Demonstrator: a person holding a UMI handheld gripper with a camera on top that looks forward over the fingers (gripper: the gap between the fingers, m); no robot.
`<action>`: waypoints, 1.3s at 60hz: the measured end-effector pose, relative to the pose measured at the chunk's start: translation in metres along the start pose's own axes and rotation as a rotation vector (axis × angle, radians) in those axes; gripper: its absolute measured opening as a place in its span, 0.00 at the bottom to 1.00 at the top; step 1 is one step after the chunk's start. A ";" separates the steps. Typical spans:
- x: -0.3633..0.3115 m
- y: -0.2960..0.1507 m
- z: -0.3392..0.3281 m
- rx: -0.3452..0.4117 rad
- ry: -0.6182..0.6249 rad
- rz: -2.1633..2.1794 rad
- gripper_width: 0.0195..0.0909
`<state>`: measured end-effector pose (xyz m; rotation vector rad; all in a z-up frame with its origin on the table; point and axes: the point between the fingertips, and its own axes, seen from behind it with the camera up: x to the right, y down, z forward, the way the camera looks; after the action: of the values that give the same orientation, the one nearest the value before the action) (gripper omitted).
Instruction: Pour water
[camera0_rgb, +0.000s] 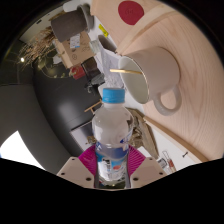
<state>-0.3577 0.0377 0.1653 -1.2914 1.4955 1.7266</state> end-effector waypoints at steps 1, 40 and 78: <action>0.000 -0.001 0.000 -0.001 0.001 0.001 0.21; -0.156 -0.052 -0.043 0.151 0.102 -1.484 0.22; -0.033 -0.288 -0.092 0.169 0.556 -1.891 0.22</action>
<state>-0.0690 0.0331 0.0684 -1.9677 0.0666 -0.0145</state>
